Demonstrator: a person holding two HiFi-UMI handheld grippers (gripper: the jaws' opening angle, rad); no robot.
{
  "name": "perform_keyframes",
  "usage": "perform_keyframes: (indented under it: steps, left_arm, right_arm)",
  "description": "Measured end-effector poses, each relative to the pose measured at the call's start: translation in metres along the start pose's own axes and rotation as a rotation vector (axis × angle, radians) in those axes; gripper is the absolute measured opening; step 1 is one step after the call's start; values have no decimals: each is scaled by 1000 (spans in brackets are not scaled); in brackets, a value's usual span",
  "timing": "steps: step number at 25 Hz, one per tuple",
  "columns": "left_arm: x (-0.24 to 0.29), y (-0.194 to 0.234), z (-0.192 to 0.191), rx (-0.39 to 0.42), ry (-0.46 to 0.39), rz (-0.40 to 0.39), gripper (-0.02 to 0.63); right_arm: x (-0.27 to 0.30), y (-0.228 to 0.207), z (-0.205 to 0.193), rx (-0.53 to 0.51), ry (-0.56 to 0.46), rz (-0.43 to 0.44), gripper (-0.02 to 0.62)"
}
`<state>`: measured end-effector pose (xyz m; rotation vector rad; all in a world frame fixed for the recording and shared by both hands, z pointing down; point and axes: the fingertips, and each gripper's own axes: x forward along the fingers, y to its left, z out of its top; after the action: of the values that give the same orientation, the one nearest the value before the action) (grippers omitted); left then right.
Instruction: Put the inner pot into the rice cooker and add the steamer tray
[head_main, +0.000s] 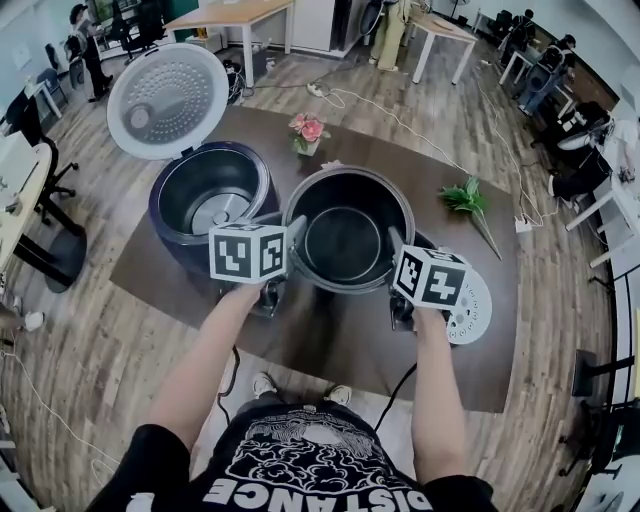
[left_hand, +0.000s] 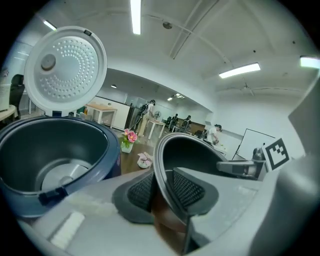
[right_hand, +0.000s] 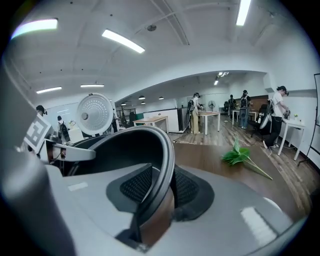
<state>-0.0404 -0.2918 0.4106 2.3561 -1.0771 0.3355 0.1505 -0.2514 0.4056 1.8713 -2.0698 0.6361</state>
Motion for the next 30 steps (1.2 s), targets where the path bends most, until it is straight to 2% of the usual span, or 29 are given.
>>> perform_keyframes:
  steps: [13,24,30]
  left_arm:
    - [-41,5,69,31,-155,6,112]
    - [-88,21,125,24,-302,55,104]
    - [-115,36,139,7,-356,106,103]
  right_arm:
    - [-14,37,80,-94,-148,39,109]
    - [-19,84,143,-174,-251,108,109]
    - [-15,113,162,-212,-276,164,110]
